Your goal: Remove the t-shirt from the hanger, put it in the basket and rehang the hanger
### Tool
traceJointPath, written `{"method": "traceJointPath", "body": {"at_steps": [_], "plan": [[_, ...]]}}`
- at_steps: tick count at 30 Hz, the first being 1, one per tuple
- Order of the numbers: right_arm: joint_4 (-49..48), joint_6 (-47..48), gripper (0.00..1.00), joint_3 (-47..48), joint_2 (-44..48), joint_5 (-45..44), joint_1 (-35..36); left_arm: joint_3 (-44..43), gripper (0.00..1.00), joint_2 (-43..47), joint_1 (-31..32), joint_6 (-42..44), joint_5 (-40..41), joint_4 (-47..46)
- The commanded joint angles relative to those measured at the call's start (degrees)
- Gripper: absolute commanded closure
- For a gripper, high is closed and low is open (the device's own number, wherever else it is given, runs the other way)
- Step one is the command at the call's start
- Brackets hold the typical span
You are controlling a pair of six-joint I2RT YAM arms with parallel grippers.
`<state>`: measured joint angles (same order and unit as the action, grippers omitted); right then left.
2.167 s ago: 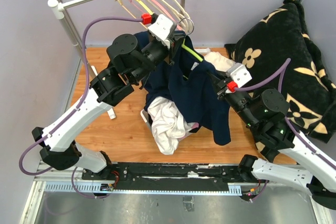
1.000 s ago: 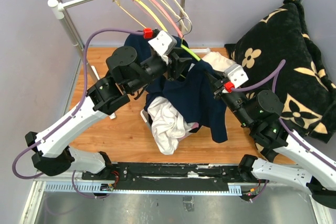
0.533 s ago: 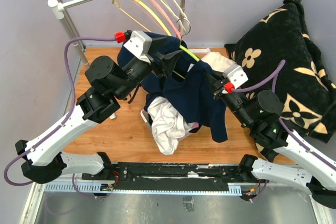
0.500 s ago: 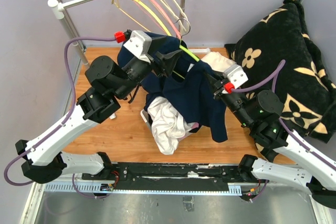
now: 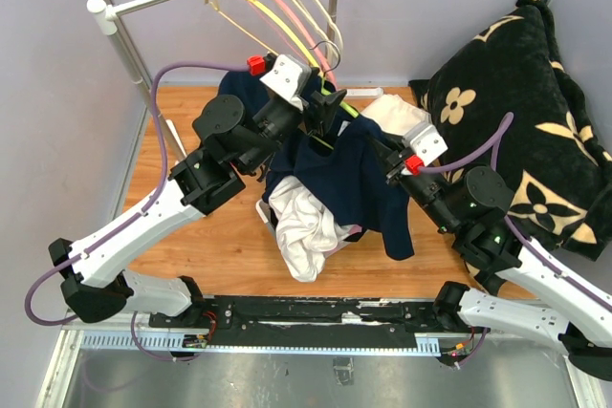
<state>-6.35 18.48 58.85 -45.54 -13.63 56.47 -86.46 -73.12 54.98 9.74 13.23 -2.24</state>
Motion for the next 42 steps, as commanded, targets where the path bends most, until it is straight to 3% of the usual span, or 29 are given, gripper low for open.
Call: {"method": "traceJointPath", "body": {"at_steps": [1, 9, 17, 21, 28, 31, 32, 34, 38, 40, 42], "plan": [[-7.4, 0.2, 0.99, -0.3, 1.8, 1.2, 0.5, -2.0, 0.38, 0.0, 0.1, 1.2, 1.4, -3.1], [-8.2, 0.0, 0.99, -0.7, 2.2, 2.3, 0.5, -2.1, 0.56, -0.9, 0.2, 0.9, 1.4, -2.5], [-8.3, 0.0, 0.99, -1.0, 2.3, 3.4, 0.5, -2.2, 0.60, -1.6, 0.2, 1.0, 2.0, -2.8], [-8.3, -0.2, 0.99, -1.0, 2.4, 3.3, 0.5, -2.4, 0.70, -1.8, 0.2, 1.0, 2.3, -2.7], [-7.6, -0.4, 0.99, -0.4, 1.8, 1.9, 0.5, -2.4, 0.98, -1.6, 0.2, 0.8, 2.9, -2.7], [-7.1, -0.4, 0.97, -0.1, 1.6, 1.6, 0.5, -2.6, 0.99, -1.6, 0.2, 0.7, 3.5, -2.8], [-7.0, -0.4, 0.93, -0.1, 1.6, 1.5, 0.5, -2.6, 1.00, -1.5, 0.2, 0.6, 3.8, -3.0], [-6.4, -0.7, 0.70, 0.0, 1.7, 1.5, 0.5, -2.6, 1.00, -1.5, 0.2, 0.4, 4.5, -3.4], [-4.0, -0.8, 0.39, 0.4, 2.9, 1.4, 0.5, -3.6, 0.99, -1.4, 0.1, 0.8, 6.4, -3.6], [-3.2, -0.6, 0.30, -0.2, 3.9, 1.7, 0.5, -3.9, 1.00, -1.2, 0.1, 0.9, 6.9, -3.9], [-3.5, -0.8, 0.29, -1.3, 5.2, 1.0, 0.5, -4.0, 1.00, -0.8, 0.2, 1.0, 7.1, -4.2]]}}
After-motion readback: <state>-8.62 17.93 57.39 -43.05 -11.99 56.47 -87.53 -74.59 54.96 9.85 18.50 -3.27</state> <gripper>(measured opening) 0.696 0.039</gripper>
